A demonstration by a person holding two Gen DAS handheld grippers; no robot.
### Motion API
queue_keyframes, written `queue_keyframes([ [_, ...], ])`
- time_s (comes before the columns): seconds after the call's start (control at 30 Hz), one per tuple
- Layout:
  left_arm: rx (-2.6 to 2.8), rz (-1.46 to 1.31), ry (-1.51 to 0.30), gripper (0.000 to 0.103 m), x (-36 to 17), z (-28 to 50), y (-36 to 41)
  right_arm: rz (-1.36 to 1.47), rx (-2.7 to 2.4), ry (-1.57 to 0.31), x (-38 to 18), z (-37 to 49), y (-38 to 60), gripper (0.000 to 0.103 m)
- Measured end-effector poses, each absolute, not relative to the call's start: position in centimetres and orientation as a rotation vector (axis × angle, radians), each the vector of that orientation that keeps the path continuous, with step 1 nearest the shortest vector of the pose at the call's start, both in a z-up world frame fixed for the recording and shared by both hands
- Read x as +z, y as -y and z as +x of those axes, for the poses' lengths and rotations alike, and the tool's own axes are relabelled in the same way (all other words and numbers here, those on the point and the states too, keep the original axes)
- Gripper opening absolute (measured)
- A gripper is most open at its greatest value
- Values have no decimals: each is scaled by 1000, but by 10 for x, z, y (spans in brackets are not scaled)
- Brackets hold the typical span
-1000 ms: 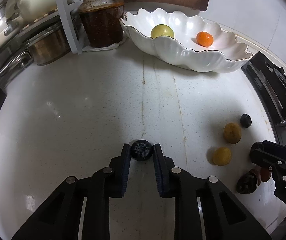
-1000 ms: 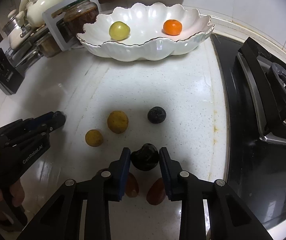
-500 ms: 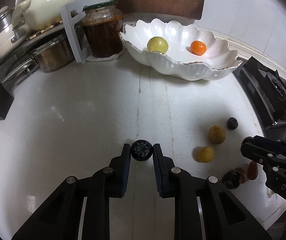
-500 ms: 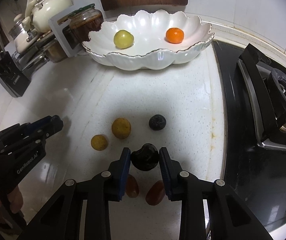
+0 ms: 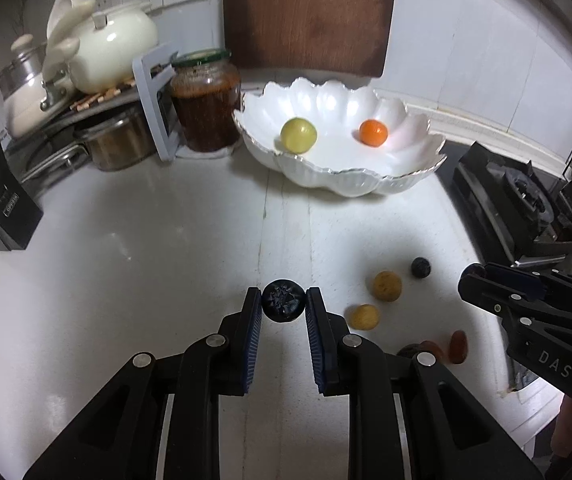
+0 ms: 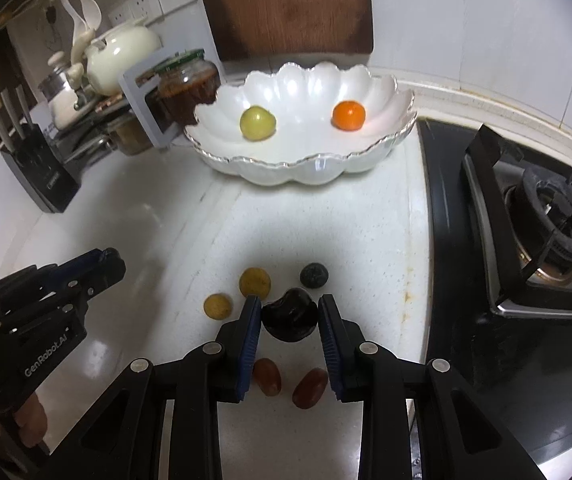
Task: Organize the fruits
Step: 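Carry the blueberry and dark plum in both tools over the white bowl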
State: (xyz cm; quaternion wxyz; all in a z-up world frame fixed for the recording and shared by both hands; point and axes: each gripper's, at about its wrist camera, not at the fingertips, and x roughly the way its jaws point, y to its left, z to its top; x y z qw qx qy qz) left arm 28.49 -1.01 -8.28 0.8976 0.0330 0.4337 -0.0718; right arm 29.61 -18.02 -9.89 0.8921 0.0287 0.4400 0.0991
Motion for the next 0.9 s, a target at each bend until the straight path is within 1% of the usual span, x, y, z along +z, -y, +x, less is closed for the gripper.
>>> queue_keyframes([
  [0.53, -140, 44, -747, 23, -36, 263, 16, 75, 209, -764, -59, 281, 185, 31],
  [0.9, -170, 24, -691, 23, -18, 270, 27, 83, 195, -653, -32, 290, 191, 31],
])
